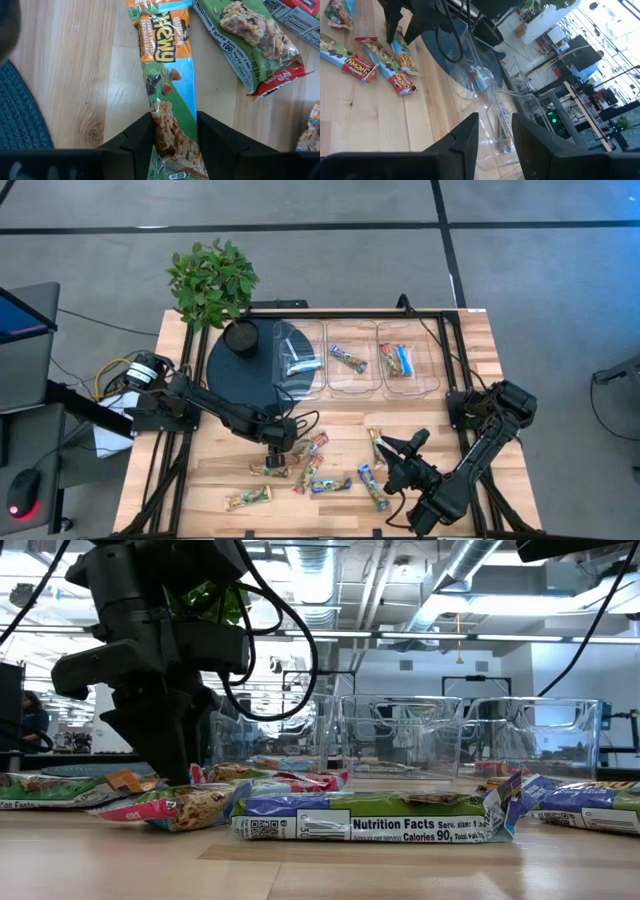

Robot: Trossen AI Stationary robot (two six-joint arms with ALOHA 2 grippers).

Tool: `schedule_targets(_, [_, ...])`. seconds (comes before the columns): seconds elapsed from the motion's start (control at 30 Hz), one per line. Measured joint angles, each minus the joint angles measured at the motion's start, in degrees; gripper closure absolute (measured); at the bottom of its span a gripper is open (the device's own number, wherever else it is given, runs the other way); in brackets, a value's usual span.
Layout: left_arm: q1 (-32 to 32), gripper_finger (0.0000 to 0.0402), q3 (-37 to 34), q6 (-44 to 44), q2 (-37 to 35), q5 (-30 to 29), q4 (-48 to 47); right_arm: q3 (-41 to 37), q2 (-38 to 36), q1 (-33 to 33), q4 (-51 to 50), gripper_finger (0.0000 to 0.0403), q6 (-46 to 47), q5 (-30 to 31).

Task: Pick and place Granola Bars by type
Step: Put the yellow granola bar into the left transparent bin

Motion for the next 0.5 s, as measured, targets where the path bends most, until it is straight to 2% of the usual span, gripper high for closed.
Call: schedule_targets(0.5, [-0.15,0.0265,9.11,3.38,0.29,-6.48,-10.86,0.00,0.00,0.00,0.02,0.0291,0.00,-0.02])
